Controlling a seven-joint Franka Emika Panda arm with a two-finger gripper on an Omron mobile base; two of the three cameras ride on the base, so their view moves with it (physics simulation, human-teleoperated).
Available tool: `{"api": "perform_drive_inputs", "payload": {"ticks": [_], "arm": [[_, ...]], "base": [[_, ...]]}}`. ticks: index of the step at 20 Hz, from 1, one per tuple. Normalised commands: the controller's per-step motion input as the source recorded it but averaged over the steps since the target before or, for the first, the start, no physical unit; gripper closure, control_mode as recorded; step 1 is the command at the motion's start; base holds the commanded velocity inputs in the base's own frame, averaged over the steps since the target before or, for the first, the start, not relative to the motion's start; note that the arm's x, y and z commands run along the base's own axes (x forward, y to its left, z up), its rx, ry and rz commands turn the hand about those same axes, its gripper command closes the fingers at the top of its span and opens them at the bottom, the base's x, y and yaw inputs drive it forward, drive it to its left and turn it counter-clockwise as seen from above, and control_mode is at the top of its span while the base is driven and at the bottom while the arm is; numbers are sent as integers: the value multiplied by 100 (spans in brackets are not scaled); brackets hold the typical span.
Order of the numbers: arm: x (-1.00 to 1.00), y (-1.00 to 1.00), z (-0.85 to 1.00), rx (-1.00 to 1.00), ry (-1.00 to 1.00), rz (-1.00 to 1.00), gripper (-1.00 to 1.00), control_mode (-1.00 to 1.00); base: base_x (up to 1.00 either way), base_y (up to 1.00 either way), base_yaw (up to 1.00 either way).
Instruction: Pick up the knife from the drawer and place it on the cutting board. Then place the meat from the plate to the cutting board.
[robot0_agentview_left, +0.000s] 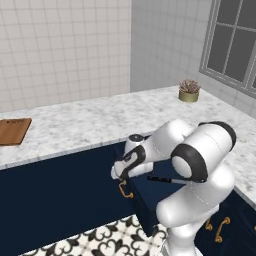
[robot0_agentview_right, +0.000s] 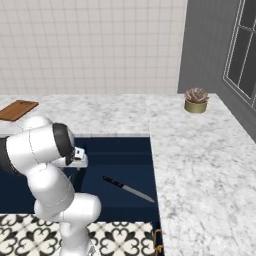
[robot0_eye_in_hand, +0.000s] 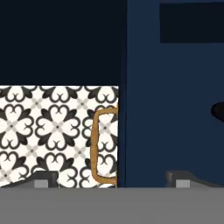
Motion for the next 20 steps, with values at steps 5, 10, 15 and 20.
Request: {"api": "perform_drive_inputs", "payload": {"ticks": [5,10,15,20], "arm": [[0,-10,86,0,0,0,100,-100],[12,-84,22,-1,-4,4,100,-100],[14,-88,0,0,-9,5,100,-100],[7,-22,0,0,-1,2,-100,-100]], "base": [[0,0,0],[0,0,0],[0,0,0],[0,0,0]]}}
